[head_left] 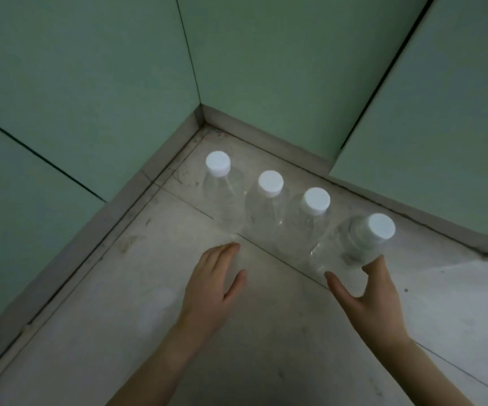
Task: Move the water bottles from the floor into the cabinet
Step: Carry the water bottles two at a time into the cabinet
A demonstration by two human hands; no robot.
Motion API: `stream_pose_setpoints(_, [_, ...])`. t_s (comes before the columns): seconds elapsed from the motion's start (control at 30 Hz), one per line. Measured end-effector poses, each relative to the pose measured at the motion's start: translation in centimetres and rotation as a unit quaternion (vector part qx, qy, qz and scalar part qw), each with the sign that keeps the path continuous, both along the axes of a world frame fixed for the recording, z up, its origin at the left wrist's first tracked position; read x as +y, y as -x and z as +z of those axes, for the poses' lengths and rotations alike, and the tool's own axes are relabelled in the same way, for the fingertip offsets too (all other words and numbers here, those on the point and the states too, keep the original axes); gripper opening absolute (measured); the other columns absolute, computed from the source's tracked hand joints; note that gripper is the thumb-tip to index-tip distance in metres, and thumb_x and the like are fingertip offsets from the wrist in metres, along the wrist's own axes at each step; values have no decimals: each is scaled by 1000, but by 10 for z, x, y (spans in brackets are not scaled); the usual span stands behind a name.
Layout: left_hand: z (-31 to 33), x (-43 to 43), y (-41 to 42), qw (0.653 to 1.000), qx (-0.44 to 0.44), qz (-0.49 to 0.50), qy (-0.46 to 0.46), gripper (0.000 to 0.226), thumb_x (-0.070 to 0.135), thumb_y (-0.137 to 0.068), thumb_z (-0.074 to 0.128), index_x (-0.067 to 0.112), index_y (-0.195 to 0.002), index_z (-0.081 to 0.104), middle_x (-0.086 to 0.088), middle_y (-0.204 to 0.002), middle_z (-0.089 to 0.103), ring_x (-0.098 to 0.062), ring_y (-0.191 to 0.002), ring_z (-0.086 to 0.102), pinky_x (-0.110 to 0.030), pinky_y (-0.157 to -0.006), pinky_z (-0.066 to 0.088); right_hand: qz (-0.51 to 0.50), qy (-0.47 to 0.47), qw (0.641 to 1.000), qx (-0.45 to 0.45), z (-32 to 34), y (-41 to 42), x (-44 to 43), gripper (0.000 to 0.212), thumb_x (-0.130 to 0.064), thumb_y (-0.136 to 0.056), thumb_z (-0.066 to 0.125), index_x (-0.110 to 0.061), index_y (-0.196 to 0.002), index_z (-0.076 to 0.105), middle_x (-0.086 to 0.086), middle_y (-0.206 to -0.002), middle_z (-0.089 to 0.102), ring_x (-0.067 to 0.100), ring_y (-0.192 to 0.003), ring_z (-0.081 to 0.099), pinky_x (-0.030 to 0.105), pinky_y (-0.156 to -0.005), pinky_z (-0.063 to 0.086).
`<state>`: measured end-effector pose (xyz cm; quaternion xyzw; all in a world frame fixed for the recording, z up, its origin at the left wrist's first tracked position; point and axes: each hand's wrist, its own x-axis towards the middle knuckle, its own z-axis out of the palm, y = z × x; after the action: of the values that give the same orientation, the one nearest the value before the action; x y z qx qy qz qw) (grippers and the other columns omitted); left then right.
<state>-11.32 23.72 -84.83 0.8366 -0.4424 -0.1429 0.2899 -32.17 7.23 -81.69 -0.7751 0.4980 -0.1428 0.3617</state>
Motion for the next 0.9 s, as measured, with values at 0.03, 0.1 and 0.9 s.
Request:
stream_pose_setpoints(0.03, [-1,-3,-3,1000,6,17,4,56,46,-95,42,12,-139,52,0,-136,55,-11,-128,45,-24,-107,35,-12,-21,999,-29,-2,-4,-3,72,-34,-79,79,-19,-138,41,-7,-127,55,12,-114,53,29,-93,43])
stream_pose_setpoints(0.1, [1,-6,-8,999,9,35,5,60,48,-92,42,11,-138,52,-3,-134,57,-12,-127,46,-22,-105,33,-39,-66,995,-71,-5,-12,-4,75,-31,-76,82,-20,-140,44,-10,-127,56,9,-115,54,29,-97,44])
stream_pose_setpoints(0.9, [1,-69,-75,952,238,162,108,71,16,-60,93,16,-122,58,18,-103,67,12,-89,64,-5,-71,50,-64,-81,983,-152,-16,-16,-8,74,-27,-70,85,-14,-135,52,-5,-124,62,17,-115,59,34,-103,45])
